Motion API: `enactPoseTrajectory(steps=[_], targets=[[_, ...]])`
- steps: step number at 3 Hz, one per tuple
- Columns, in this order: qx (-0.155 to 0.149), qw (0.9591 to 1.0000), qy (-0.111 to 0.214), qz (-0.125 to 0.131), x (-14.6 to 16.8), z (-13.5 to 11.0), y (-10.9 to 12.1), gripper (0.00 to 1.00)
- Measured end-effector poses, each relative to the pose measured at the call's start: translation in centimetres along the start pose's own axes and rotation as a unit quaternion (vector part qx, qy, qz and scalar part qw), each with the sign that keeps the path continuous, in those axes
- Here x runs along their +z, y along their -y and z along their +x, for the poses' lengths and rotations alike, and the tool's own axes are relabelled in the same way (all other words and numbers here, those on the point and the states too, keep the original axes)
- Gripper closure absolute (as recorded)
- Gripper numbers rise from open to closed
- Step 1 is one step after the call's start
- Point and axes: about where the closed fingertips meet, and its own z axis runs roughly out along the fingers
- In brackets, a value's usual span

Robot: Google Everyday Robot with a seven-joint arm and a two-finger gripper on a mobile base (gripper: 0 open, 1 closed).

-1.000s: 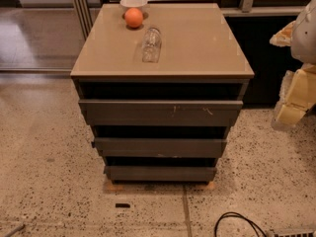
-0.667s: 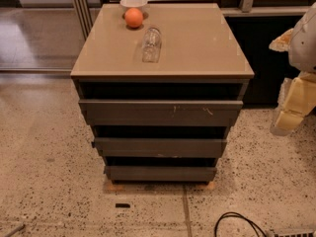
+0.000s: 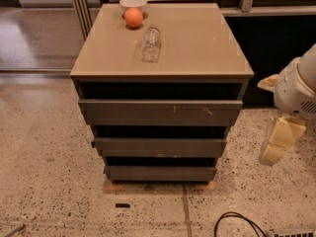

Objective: Open middle drawer

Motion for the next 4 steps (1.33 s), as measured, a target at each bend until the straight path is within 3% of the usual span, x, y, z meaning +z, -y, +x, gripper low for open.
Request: enactPoseTrajectory(steps=[1, 2, 4], targets=[[0.016, 0.9995, 0.001, -0.025, 4.4, 1.7, -1.0, 0.00], [0.059, 0.9965, 0.018, -0.056, 8.0, 3.5, -1.9, 0.00], [0.057, 0.9963, 0.029, -0.058, 8.6, 3.4, -2.1, 0.00]])
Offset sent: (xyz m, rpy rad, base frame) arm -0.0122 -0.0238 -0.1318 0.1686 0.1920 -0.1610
